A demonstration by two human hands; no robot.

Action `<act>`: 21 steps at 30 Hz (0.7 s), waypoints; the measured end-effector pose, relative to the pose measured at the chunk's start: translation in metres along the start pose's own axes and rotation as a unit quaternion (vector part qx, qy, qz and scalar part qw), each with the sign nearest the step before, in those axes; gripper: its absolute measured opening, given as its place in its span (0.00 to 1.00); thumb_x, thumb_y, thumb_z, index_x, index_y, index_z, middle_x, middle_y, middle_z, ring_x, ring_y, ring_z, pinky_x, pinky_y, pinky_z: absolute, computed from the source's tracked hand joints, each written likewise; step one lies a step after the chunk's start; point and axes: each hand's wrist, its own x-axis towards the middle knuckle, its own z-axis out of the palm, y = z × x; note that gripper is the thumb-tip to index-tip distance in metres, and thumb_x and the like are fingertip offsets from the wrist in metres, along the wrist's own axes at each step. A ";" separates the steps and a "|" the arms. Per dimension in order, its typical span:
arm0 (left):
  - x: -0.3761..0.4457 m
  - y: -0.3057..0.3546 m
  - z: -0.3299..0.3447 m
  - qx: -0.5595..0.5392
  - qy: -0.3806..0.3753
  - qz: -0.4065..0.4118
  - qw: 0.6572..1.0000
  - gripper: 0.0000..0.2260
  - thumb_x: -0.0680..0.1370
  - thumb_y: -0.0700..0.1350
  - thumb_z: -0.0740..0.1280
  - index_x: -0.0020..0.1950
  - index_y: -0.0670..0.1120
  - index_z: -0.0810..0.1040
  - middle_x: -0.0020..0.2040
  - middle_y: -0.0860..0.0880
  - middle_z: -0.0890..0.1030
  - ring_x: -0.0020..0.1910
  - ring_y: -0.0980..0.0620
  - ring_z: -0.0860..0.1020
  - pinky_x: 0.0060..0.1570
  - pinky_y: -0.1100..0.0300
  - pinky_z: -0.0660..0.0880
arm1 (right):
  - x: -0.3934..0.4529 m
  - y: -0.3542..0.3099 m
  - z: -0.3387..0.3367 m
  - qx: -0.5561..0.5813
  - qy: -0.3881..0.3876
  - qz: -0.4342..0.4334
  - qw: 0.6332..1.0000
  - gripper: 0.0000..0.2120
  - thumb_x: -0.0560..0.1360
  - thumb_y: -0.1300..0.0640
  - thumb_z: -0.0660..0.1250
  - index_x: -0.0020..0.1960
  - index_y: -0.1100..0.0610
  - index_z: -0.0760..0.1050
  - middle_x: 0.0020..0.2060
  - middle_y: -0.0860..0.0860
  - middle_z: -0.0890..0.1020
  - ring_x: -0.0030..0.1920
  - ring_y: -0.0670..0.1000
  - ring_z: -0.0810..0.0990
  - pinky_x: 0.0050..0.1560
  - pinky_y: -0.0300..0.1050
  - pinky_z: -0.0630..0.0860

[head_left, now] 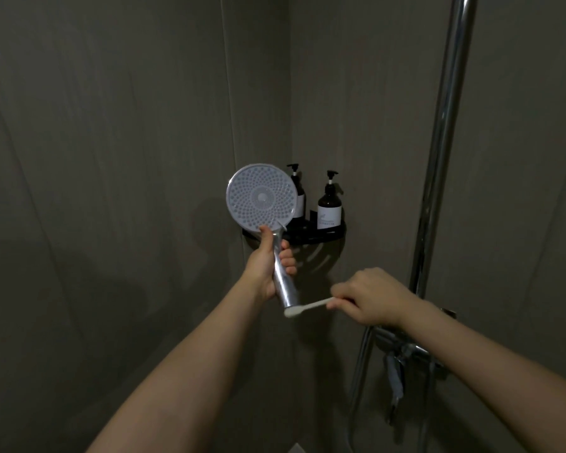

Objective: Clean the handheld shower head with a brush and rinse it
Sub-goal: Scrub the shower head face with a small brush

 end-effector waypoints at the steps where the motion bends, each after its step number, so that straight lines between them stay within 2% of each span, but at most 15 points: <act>1: 0.000 0.001 0.002 -0.003 -0.001 -0.001 1.000 0.25 0.75 0.68 0.50 0.35 0.47 0.64 0.19 0.54 0.64 0.16 0.59 0.63 0.18 0.71 0.61 | 0.001 -0.002 -0.001 -0.017 -0.006 -0.001 1.000 0.19 0.79 0.41 0.51 0.50 0.51 0.75 0.45 0.54 0.83 0.49 0.56 0.80 0.42 0.45 0.68; 3: -0.002 0.005 0.004 0.000 -0.003 -0.002 1.000 0.25 0.75 0.68 0.51 0.34 0.47 0.65 0.19 0.54 0.64 0.16 0.59 0.63 0.18 0.71 0.61 | -0.001 0.004 0.000 -0.052 -0.023 0.024 0.998 0.20 0.79 0.40 0.51 0.52 0.50 0.76 0.46 0.54 0.82 0.50 0.55 0.80 0.43 0.44 0.68; 5: -0.003 0.010 0.002 0.009 -0.005 -0.001 1.000 0.25 0.75 0.68 0.51 0.35 0.47 0.65 0.20 0.54 0.64 0.17 0.59 0.63 0.19 0.71 0.62 | -0.009 0.012 -0.001 -0.030 -0.018 0.061 0.998 0.20 0.79 0.40 0.50 0.51 0.50 0.76 0.45 0.52 0.83 0.48 0.54 0.81 0.42 0.44 0.70; 6: -0.003 0.012 0.001 0.009 -0.004 0.002 1.000 0.25 0.75 0.68 0.52 0.35 0.47 0.65 0.20 0.54 0.64 0.17 0.59 0.64 0.18 0.71 0.62 | -0.011 0.012 -0.002 -0.038 -0.001 0.051 0.998 0.19 0.79 0.40 0.51 0.48 0.50 0.76 0.41 0.51 0.83 0.44 0.53 0.82 0.38 0.43 0.69; 8: -0.002 0.011 0.002 0.002 0.000 0.003 1.000 0.25 0.75 0.68 0.52 0.35 0.47 0.65 0.20 0.54 0.64 0.17 0.59 0.64 0.18 0.71 0.63 | -0.007 0.006 0.004 -0.079 0.061 0.001 0.995 0.20 0.76 0.40 0.52 0.37 0.50 0.75 0.29 0.48 0.81 0.30 0.49 0.81 0.28 0.38 0.61; 9: -0.002 0.009 0.003 -0.002 0.000 0.002 1.000 0.25 0.75 0.68 0.52 0.35 0.47 0.65 0.20 0.54 0.64 0.17 0.59 0.64 0.18 0.71 0.62 | -0.003 0.001 0.004 -0.099 0.091 -0.009 0.991 0.20 0.75 0.40 0.53 0.35 0.50 0.75 0.26 0.48 0.80 0.27 0.48 0.80 0.27 0.36 0.57; 10: -0.002 0.007 0.004 -0.004 0.000 0.001 1.000 0.25 0.74 0.68 0.52 0.34 0.47 0.65 0.20 0.54 0.64 0.16 0.59 0.64 0.18 0.71 0.62 | 0.001 -0.002 0.004 -0.090 0.089 -0.008 0.992 0.20 0.76 0.40 0.53 0.37 0.50 0.76 0.29 0.48 0.81 0.29 0.48 0.81 0.28 0.37 0.57; 11: -0.002 0.007 0.004 0.000 0.002 0.001 1.000 0.25 0.74 0.68 0.52 0.34 0.47 0.65 0.20 0.54 0.64 0.16 0.59 0.64 0.18 0.71 0.62 | 0.002 0.001 0.003 -0.082 0.095 -0.002 0.992 0.19 0.78 0.40 0.52 0.42 0.50 0.77 0.35 0.49 0.82 0.36 0.50 0.82 0.31 0.39 0.60; 13: -0.002 0.009 0.001 0.010 0.005 0.001 1.000 0.25 0.74 0.69 0.52 0.34 0.47 0.65 0.20 0.54 0.64 0.16 0.59 0.64 0.18 0.70 0.63 | -0.004 0.015 -0.005 -0.064 0.048 0.086 0.993 0.19 0.79 0.40 0.50 0.51 0.50 0.75 0.44 0.50 0.83 0.46 0.53 0.82 0.37 0.42 0.64; 15: -0.001 0.011 -0.002 0.014 0.013 -0.002 1.000 0.26 0.74 0.69 0.52 0.34 0.47 0.65 0.20 0.54 0.65 0.17 0.59 0.64 0.18 0.70 0.63 | -0.011 0.020 -0.009 -0.062 0.055 0.103 0.991 0.20 0.79 0.39 0.49 0.52 0.49 0.74 0.46 0.49 0.82 0.47 0.52 0.81 0.36 0.41 0.64; 18: -0.002 0.009 -0.001 0.002 0.014 -0.004 1.000 0.26 0.74 0.69 0.52 0.34 0.47 0.65 0.20 0.54 0.65 0.17 0.59 0.64 0.18 0.70 0.63 | -0.004 -0.001 0.002 -0.046 0.020 0.007 0.999 0.21 0.79 0.39 0.48 0.50 0.50 0.74 0.45 0.49 0.82 0.46 0.52 0.81 0.35 0.40 0.62; 19: -0.002 0.007 0.000 0.003 0.014 -0.009 1.000 0.26 0.74 0.69 0.52 0.34 0.47 0.65 0.20 0.54 0.65 0.17 0.59 0.64 0.18 0.70 0.63 | -0.002 -0.002 0.003 -0.042 0.017 0.030 0.999 0.20 0.79 0.39 0.49 0.51 0.50 0.74 0.45 0.50 0.82 0.46 0.52 0.81 0.37 0.40 0.63; 21: -0.003 0.004 -0.001 0.010 0.015 -0.017 1.000 0.26 0.73 0.70 0.52 0.34 0.47 0.65 0.20 0.53 0.65 0.16 0.59 0.64 0.18 0.70 0.63 | -0.004 0.012 -0.005 -0.027 0.031 0.139 0.989 0.19 0.79 0.41 0.49 0.53 0.49 0.75 0.43 0.50 0.81 0.47 0.53 0.81 0.39 0.41 0.65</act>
